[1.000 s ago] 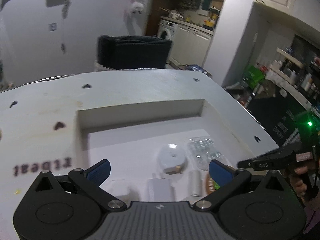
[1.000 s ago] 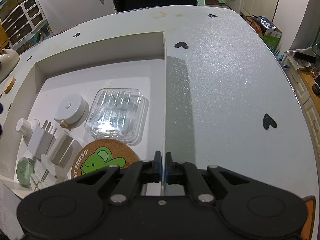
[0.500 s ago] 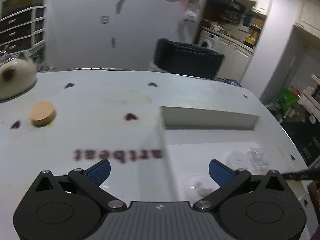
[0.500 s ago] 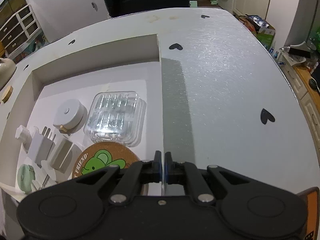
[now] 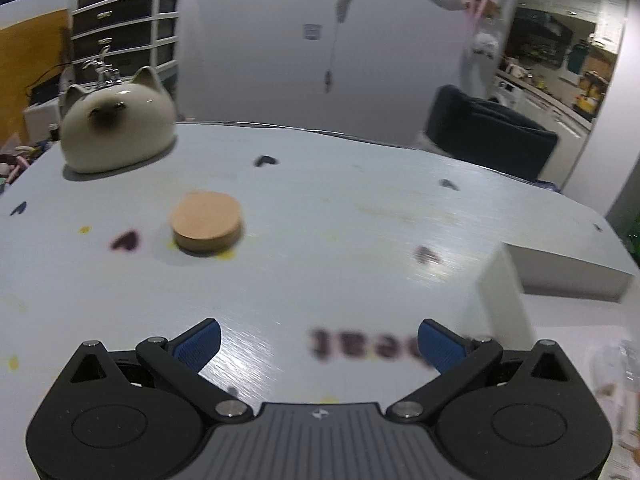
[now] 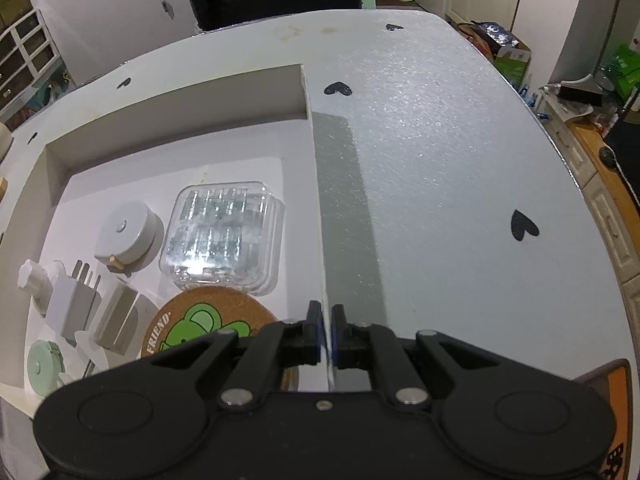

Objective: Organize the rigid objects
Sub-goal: 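Withdraw the open left tool and move it to the wooden coaster, then grasp the round wooden coaster with the left tool, then carry the wooden coaster into the tray and open the left tool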

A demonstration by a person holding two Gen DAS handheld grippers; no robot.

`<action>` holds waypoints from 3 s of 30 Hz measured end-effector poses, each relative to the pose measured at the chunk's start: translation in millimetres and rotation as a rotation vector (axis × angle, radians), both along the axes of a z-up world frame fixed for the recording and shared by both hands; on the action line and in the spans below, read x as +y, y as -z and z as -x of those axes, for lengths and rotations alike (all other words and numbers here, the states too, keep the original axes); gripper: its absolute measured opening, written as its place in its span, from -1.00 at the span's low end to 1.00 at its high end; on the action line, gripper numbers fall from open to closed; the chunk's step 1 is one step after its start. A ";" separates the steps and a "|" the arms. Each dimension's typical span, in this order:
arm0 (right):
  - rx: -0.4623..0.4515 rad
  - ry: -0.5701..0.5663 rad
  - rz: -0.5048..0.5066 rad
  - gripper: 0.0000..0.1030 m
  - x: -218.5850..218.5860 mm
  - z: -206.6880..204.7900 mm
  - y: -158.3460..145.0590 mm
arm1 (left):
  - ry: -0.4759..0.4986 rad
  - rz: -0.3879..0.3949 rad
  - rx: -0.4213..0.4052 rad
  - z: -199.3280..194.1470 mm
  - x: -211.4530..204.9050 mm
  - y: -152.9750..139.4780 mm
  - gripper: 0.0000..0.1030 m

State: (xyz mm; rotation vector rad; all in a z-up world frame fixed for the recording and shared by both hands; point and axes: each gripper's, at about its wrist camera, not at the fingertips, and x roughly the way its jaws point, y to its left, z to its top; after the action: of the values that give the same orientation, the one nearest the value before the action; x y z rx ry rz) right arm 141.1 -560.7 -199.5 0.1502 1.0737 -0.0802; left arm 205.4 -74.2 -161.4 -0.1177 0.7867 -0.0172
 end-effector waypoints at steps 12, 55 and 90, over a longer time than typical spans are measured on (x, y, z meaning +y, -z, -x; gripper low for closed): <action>0.044 0.012 0.015 -0.85 3.5 -8.8 -1.3 | -0.089 -0.091 -0.022 -57.2 45.8 12.2 1.00; 0.052 0.068 0.042 -0.79 12.2 -11.4 -4.3 | -0.024 -0.037 -0.034 -63.3 47.3 18.5 0.31; 0.034 -0.087 0.017 -0.87 2.7 -12.6 -4.1 | 0.394 0.016 -0.033 7.6 -201.7 -38.9 0.31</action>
State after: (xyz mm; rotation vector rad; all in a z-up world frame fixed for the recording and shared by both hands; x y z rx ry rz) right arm 153.7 -558.1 -195.4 0.0868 1.1116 -0.0137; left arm 197.9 -275.9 -122.5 0.0241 0.7666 -0.3977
